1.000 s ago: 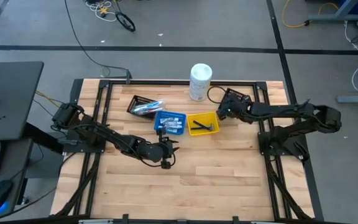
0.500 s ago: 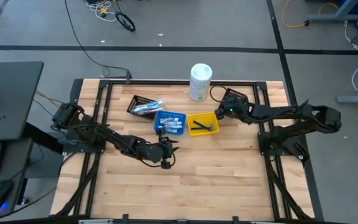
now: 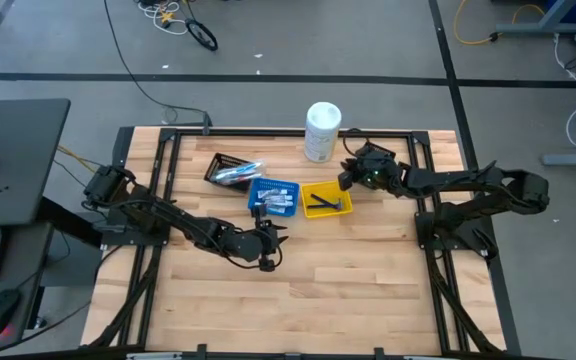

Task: Pick & Place Travel size toiletries
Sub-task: Return to Home Position

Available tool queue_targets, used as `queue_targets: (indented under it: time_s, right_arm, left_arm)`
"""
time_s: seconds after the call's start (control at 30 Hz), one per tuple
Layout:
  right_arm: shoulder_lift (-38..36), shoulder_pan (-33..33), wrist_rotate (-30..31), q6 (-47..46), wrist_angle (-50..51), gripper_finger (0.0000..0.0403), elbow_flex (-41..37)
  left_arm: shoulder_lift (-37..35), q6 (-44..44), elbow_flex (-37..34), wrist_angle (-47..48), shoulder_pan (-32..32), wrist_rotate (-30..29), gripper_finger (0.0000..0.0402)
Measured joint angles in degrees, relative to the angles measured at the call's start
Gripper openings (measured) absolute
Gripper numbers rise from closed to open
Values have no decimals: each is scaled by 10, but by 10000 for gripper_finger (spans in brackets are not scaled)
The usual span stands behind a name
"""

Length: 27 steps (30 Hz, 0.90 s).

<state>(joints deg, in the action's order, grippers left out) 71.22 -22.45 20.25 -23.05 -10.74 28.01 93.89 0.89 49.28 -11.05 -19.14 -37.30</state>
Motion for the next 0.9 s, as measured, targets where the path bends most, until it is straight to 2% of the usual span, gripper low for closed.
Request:
queue_targets:
  time_s: [0.27, 0.57, 0.9]
  right_arm:
    - [0, 0, -47, 0, 7, 109, 0]
    - [0, 5, -137, -27, -6, 108, 0]
    - [0, 86, -145, -20, -30, 108, 0]
  left_arm:
    - [0, 0, 0, 0, 0, 0, 119]
    - [0, 0, 0, 0, 0, 0, 119]
    - [0, 7, 0, -1, 0, 6, 119]
